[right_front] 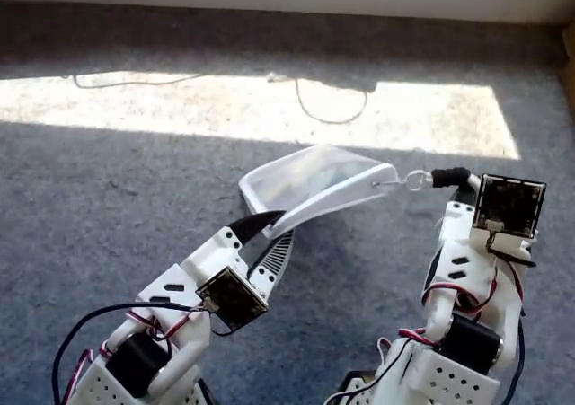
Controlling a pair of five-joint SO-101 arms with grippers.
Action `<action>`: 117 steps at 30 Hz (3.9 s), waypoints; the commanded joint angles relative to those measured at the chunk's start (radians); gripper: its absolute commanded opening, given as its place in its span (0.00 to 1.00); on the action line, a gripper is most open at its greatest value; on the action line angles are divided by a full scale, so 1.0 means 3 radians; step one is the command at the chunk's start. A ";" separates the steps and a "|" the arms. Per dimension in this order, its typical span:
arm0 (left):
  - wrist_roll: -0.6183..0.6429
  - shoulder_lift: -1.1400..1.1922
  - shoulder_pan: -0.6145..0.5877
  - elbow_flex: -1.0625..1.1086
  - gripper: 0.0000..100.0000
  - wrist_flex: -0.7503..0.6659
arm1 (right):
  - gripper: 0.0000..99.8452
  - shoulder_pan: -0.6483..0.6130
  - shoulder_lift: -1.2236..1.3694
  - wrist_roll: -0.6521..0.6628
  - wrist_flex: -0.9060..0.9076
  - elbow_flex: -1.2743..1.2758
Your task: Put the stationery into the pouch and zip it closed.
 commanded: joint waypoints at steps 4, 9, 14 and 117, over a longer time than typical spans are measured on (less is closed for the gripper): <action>-0.0005 -0.0033 -0.0340 -0.0166 0.00 0.0026 | 0.01 0.0345 0.0345 -0.0036 -0.0238 -0.0238; -0.0005 -0.0033 -0.0340 -0.0166 0.00 0.0026 | 0.01 0.0340 0.0294 -0.0036 -0.0233 -0.0228; -0.0005 -0.0033 -0.0340 -0.0146 0.00 0.0026 | 0.06 0.0100 0.0176 -0.0031 -0.0023 -0.0233; 0.0235 -0.0038 -0.0826 -0.0795 0.01 0.0624 | 0.07 -0.1864 -0.1281 -0.0026 0.1690 -0.0632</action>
